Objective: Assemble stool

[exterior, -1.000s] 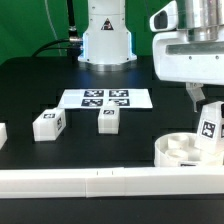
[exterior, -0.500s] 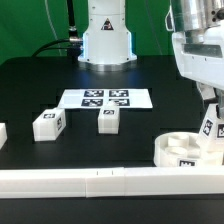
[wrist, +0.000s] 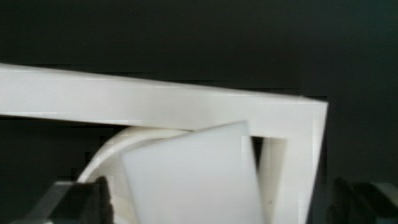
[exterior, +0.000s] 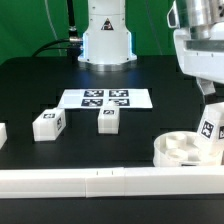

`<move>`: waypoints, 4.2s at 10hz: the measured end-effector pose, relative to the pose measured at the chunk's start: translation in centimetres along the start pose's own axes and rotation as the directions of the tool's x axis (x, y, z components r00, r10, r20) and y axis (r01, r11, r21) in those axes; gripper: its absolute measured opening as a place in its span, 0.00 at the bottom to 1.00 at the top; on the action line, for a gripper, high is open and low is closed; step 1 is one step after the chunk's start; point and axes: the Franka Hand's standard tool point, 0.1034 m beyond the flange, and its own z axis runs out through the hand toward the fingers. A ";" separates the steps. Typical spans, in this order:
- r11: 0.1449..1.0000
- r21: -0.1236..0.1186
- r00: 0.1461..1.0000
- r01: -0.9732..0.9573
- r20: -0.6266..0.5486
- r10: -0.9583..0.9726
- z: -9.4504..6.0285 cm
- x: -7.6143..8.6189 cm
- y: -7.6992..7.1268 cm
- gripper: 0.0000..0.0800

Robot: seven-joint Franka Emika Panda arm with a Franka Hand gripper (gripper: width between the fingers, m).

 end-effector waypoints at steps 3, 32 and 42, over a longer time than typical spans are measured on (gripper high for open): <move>0.986 -0.004 0.986 0.167 -0.001 -0.167 0.2 0.1 0.1 0.81; -0.847 -0.048 -0.832 0.530 0.162 -0.530 -0.4 0.3 -0.9 0.81; -0.973 0.083 -0.940 -0.214 0.254 0.228 -0.4 0.9 -0.4 0.81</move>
Offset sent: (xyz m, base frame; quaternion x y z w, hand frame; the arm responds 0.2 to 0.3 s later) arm 0.0000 0.0000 0.0000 0.0000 0.0000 -0.1938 0.9810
